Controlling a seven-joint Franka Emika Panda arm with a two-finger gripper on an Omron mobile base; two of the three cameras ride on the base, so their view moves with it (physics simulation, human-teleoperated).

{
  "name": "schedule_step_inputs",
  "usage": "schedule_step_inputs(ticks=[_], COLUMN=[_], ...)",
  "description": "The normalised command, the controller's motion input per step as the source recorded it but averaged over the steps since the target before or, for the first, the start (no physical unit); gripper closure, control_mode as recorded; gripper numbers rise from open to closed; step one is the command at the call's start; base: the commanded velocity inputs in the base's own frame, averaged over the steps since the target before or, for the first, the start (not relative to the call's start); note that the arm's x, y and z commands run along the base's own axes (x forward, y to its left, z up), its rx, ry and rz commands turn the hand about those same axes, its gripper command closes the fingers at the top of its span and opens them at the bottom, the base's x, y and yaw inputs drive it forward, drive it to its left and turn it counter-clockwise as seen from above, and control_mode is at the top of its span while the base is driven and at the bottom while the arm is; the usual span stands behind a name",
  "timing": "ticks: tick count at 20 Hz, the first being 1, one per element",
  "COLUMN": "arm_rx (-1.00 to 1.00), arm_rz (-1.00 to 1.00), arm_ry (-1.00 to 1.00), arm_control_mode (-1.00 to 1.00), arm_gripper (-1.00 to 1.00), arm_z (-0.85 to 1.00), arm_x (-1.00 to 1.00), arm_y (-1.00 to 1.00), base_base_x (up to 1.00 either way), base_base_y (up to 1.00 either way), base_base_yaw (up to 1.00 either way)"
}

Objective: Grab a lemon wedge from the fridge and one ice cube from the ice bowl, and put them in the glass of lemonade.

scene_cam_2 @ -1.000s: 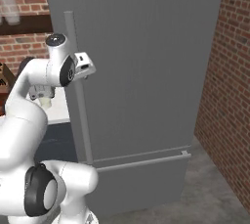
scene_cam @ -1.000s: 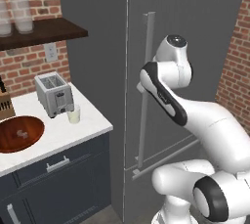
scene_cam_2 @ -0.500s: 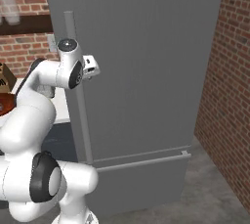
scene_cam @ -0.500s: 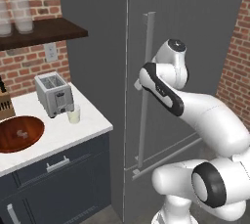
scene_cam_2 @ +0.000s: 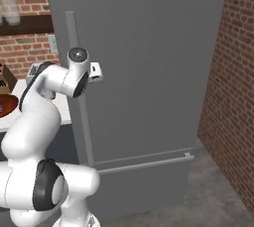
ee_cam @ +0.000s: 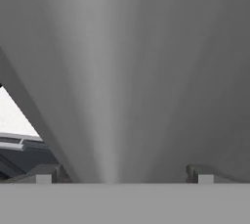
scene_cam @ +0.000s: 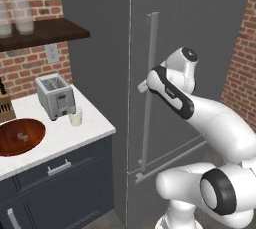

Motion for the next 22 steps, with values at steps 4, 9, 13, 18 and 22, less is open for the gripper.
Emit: schedule_step_inputs(ticks=[4, 9, 13, 18, 22], arm_rx=[0.03, -0.07, -0.25, -0.1, 0.01], arm_rz=[0.0, 0.0, 0.0, 0.0, -0.04], arm_ry=[-0.01, 0.09, 0.18, 0.02, -0.16], arm_control_mode=[-1.0, -1.0, -1.0, -1.0, -1.0], arm_gripper=[1.0, 1.0, 1.0, 1.0, 1.0], arm_z=[-0.08, 0.08, 0.17, 0.01, -0.03], arm_x=[0.07, 0.14, 0.17, -0.06, -0.48], arm_y=[0.12, 0.31, 0.22, -0.06, -0.47], base_base_x=[0.0, 0.0, 0.0, 0.0, 0.0], base_base_y=[0.0, 0.0, 0.0, 0.0, 0.0], base_base_yaw=[0.0, 0.0, 0.0, 0.0, 0.0])
